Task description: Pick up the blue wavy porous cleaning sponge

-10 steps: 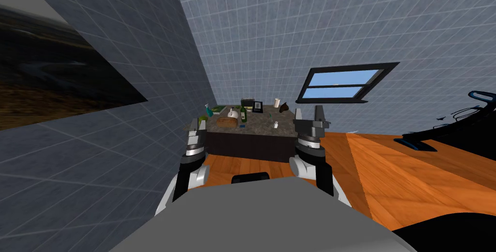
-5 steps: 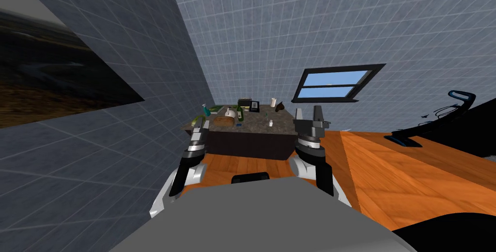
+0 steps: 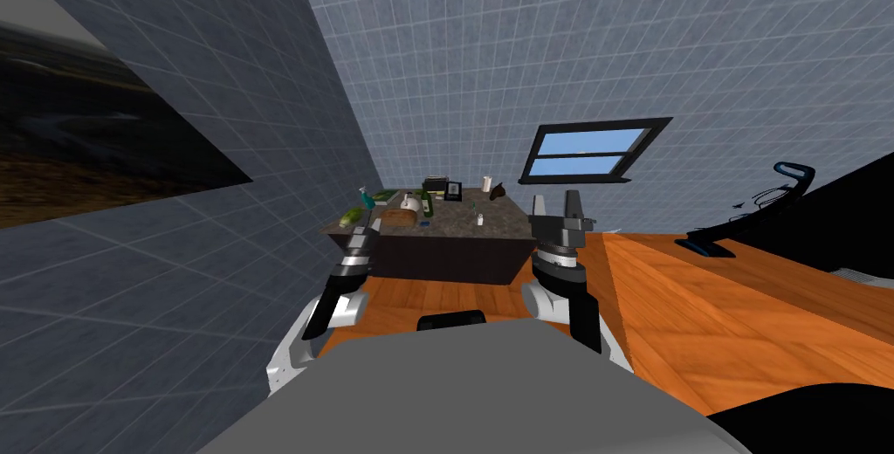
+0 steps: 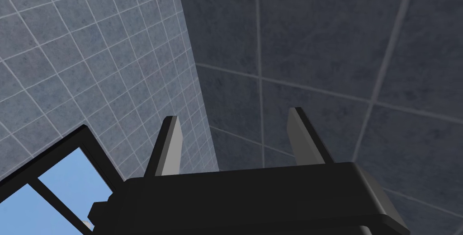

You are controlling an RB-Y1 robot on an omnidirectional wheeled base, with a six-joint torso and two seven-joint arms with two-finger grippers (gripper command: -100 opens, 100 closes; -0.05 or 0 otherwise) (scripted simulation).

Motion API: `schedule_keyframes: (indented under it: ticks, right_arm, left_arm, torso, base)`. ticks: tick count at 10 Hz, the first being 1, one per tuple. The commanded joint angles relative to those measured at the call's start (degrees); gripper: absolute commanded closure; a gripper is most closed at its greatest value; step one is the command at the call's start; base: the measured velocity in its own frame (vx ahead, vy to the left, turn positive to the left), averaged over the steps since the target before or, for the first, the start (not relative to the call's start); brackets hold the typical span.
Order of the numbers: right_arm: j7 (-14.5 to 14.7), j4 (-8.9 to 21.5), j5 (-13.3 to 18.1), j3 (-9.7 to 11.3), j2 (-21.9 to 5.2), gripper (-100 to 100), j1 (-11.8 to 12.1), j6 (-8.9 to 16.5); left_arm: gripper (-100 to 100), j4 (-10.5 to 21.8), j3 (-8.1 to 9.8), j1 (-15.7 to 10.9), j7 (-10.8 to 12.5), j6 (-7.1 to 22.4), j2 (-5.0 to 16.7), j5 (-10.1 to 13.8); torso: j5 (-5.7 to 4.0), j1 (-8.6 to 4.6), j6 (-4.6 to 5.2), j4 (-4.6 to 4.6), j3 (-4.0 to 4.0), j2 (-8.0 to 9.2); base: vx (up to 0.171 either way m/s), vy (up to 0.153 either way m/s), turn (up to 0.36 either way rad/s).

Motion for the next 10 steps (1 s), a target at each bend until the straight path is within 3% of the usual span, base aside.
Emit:
schedule_keyframes:
  ticks: [1, 2, 3, 4, 5, 8, 10]
  right_arm:
    - [0.0, 0.0, 0.0, 0.0, 0.0, 0, 0.0, 0.0]
    - [0.0, 0.0, 0.0, 0.0, 0.0, 0, 0.0, 0.0]
    - [0.0, 0.0, 0.0, 0.0, 0.0, 0, 0.0, 0.0]
    - [0.0, 0.0, 0.0, 0.0, 0.0, 0, 0.0, 0.0]
    - [0.0, 0.0, 0.0, 0.0, 0.0, 0, 0.0, 0.0]
    - [0.0, 0.0, 0.0, 0.0, 0.0, 0, 0.0, 0.0]
    - [0.0, 0.0, 0.0, 0.0, 0.0, 0, 0.0, 0.0]
  left_arm:
    - [-100, 1.0, 0.05, -1.1, 0.7, 2.2, 0.9, 0.6]
    - [-100, 2.2, 0.12, -2.3, 1.9, 4.3, 2.8, 1.9]
    - [-100, 2.2, 0.12, -2.3, 1.9, 5.3, 2.8, 1.9]
    - [-100, 3.4, 0.18, -3.6, 3.1, 7.2, 4.6, 3.3]
    - [-100, 3.4, 0.18, -3.6, 3.1, 8.5, 4.6, 3.3]
    - [-100, 6.1, 0.27, -6.3, 5.5, 14.2, 8.0, 6.3]
    - [-100, 6.1, 0.27, -6.3, 5.5, 15.6, 8.0, 6.3]
  torso:
    - [0.0, 0.0, 0.0, 0.0, 0.0, 0.0]
    - [0.0, 0.05, -0.01, -0.01, -0.02, -0.04]
    - [0.01, 0.06, 0.0, -0.01, -0.04, -0.06]
    - [0.01, 0.09, -0.01, -0.02, -0.04, -0.08]
    - [0.0, 0.01, 0.0, -0.01, -0.02, -0.04]
    - [0.01, 0.07, -0.02, -0.01, -0.04, -0.07]
    - [0.01, 0.09, -0.02, -0.02, -0.06, -0.11]
  base:
    - [-0.036, -0.068, -0.021]
    - [-0.03, -0.064, -0.05]
    - [-0.026, -0.058, -0.032]
    - [-0.045, -0.082, -0.064]
    - [-0.035, -0.069, -0.026]
    - [-0.027, -0.073, -0.052]
    - [-0.014, -0.042, -0.012]
